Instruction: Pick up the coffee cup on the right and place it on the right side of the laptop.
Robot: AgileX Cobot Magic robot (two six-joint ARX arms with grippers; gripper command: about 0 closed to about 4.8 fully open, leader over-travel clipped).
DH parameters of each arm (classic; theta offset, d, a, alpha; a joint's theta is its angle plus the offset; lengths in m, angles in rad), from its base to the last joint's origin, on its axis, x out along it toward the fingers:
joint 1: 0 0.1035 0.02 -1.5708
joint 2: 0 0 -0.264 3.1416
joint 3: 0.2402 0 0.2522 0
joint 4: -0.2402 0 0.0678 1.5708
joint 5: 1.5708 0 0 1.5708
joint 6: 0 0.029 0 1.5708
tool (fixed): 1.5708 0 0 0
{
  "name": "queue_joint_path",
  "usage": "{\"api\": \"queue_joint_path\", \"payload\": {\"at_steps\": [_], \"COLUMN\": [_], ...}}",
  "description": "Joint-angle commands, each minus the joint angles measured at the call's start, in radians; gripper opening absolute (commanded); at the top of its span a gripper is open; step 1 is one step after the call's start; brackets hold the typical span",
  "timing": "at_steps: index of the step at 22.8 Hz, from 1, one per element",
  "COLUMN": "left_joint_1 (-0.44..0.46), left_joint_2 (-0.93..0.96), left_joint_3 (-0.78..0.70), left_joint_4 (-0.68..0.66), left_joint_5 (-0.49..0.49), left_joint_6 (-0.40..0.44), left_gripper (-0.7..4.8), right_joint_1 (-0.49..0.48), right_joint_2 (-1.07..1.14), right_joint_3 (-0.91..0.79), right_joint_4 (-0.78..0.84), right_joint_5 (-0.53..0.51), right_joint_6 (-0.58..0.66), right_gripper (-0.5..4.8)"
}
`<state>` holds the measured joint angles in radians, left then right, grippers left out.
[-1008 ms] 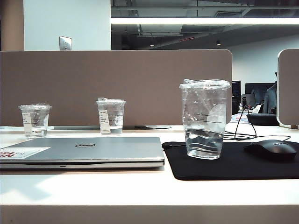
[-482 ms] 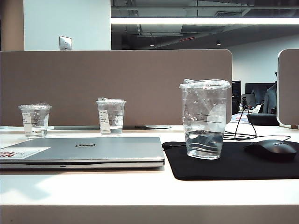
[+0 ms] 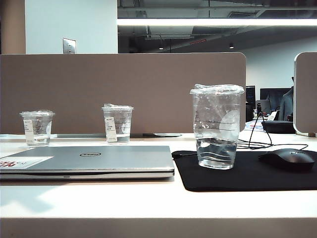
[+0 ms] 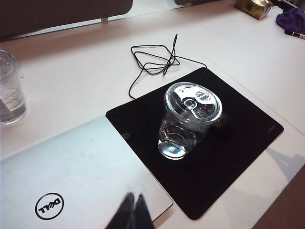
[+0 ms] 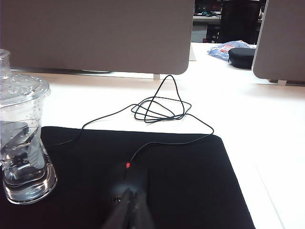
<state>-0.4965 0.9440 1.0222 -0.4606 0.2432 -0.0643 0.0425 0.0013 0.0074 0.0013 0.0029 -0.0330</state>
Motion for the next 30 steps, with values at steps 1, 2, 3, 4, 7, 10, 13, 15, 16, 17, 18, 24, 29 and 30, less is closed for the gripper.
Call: {"api": "queue_joint_path", "payload": {"at_steps": [1,2,3,4,7,10,13,15,16,17,18,24,29,30], "left_joint_1": [-0.001,-0.001,-0.001,0.003,0.021,0.15,0.227,0.267,0.282,0.293,0.305,0.38,0.441,0.441], "left_joint_2": [-0.002,-0.002,-0.002,-0.005,-0.069,-0.166,-0.246,-0.303,-0.327,-0.353,-0.388,-0.631,-0.83,-0.854], "left_joint_3": [0.004,0.004,0.004,0.004,-0.026,-0.166,-0.29,-0.36,-0.389,-0.417,-0.452,-0.689,-0.838,-0.855], "left_joint_4": [0.012,0.012,0.013,0.015,0.056,0.268,0.427,0.489,0.507,0.519,0.525,0.575,0.575,0.57], "left_joint_5": [0.005,0.005,0.004,-0.001,-0.175,-0.121,-0.109,-0.111,-0.111,-0.111,-0.113,-0.151,-0.153,-0.162], "left_joint_6": [0.004,0.004,0.004,0.003,0.006,0.058,0.076,0.076,0.077,0.077,0.086,0.092,0.09,0.09], "left_gripper": [-0.05,-0.05,-0.05,-0.05,-0.06,-0.06,-0.06,-0.06,-0.06,-0.06,-0.06,-0.06,-0.06,-0.06], "right_joint_1": [0.0,0.0,0.0,0.0,0.0,0.0,0.0,0.0,0.0,0.0,0.0,0.0,0.0,0.0], "right_joint_2": [-0.002,-0.002,-0.002,-0.002,-0.002,-0.002,-0.002,-0.002,-0.002,-0.002,-0.002,-0.002,-0.002,-0.002], "right_joint_3": [-0.006,-0.006,-0.006,-0.006,-0.006,-0.006,-0.006,-0.006,-0.006,-0.006,-0.006,-0.006,-0.006,-0.006], "right_joint_4": [0.018,0.018,0.018,0.018,0.018,0.018,0.018,0.018,0.018,0.018,0.018,0.018,0.018,0.018], "right_joint_5": [-0.002,-0.002,-0.002,-0.002,-0.002,-0.002,-0.002,-0.002,-0.001,-0.002,-0.002,-0.002,-0.002,-0.002], "right_joint_6": [0.003,0.003,0.003,0.003,0.003,0.003,0.003,0.003,0.003,0.003,0.003,0.003,0.003,0.003], "right_gripper": [-0.04,-0.04,-0.04,-0.04,-0.04,-0.04,-0.04,-0.04,-0.04,-0.04,-0.04,-0.04,-0.04,-0.04]}}
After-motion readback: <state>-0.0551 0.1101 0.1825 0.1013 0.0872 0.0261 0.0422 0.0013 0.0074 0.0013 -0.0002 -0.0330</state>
